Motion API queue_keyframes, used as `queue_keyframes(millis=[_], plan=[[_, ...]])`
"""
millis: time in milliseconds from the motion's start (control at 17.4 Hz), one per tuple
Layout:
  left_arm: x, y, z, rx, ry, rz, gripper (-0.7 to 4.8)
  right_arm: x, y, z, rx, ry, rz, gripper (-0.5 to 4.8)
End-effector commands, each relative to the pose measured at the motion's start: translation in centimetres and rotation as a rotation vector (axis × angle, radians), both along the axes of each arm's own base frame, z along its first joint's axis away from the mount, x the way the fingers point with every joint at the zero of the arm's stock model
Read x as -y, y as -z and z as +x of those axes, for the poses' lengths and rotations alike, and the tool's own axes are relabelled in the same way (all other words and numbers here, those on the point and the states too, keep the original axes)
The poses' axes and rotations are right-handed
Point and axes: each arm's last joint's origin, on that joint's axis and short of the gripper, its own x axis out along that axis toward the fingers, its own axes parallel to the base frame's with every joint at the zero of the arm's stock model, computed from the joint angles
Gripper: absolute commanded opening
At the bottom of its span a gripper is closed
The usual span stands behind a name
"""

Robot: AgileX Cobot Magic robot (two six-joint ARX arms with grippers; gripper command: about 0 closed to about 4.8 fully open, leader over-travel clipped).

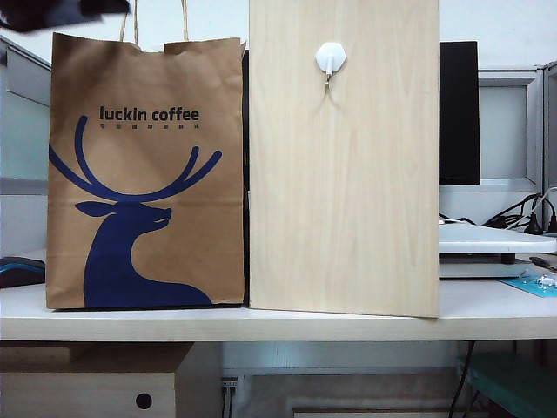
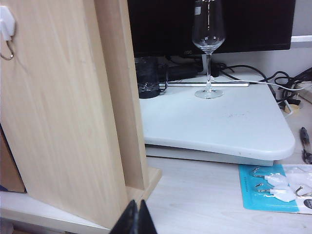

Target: Pick up the paper bag and hang it on the hook.

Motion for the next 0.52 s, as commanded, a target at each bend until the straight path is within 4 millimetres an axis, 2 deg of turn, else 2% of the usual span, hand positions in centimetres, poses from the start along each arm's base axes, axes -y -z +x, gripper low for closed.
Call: queue_keyframes(millis=[58, 403, 518], plan=[[0.28, 0.64, 1.15, 0.030, -0.002, -0.004, 2.12, 0.01, -0.16, -0.02, 0.012, 0.001, 0.001, 0.00], [0.14, 0.18, 1.24, 0.088, -0.052, -0.031, 2.10, -0.01, -0.14, -0.02, 0.011, -0.003, 0.001, 0.00], [0.57, -0.05, 2.09, 0.082, 0.003, 0.012, 2.10, -0.01, -0.14, -0.02, 0.011, -0.003, 0.001, 0.00]])
